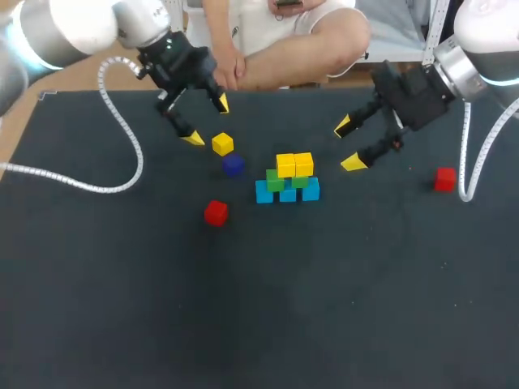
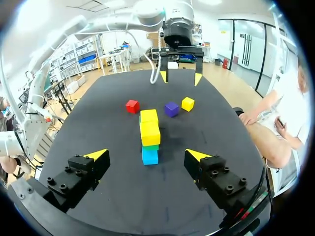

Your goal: Place the blue cubes, place green cubes on the blue cubes, place the yellow cubes on the green cubes, then place the red cubes on the yellow cubes, and place purple cube on the red cubes.

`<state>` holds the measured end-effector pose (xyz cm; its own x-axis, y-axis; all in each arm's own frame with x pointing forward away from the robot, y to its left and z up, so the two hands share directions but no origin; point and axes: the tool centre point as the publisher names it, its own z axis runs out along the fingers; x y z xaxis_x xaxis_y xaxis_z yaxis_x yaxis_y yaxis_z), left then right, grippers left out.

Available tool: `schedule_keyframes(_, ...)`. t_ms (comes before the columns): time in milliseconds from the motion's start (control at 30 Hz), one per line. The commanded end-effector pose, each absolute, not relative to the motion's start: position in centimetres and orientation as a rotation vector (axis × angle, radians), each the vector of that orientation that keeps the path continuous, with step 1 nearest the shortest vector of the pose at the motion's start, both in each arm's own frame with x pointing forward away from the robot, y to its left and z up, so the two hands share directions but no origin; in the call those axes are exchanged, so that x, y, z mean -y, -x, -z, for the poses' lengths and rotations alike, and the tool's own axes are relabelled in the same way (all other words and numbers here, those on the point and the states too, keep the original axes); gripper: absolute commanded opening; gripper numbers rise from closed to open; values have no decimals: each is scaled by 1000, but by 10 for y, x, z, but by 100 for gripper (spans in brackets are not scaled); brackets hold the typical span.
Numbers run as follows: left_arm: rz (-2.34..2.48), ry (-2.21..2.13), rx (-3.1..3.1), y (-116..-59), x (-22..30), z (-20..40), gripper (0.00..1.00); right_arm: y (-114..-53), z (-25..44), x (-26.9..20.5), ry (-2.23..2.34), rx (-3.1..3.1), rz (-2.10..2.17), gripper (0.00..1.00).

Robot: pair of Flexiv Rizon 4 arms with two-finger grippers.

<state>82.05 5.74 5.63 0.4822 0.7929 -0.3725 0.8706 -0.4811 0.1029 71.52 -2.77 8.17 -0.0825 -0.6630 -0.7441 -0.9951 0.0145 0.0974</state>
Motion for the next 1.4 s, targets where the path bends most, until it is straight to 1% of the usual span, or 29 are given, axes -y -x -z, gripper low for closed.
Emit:
schedule_keyframes(33,432,-2644,-1431,-838,-39,-50,100,-714,-82,28,1692,-1794,-863,100)
schedule_keyframes(267,339,-2782,-1413,-837,-44,-28,100,-714,-82,28,1692,-1794,-863,100)
schedule_keyframes(533,276,-2832,-1457,-838,-54,-26,100,-714,-82,28,1692,-1794,-863,100)
schedule_keyframes(933,243,-2973,-1405,-847,-38,-7,100,-714,-82,28,1692,-1794,-863,100)
schedule_keyframes(1400,238,-2971,-1459,-848,-53,-4,100,-714,-82,28,1692,-1794,-863,100)
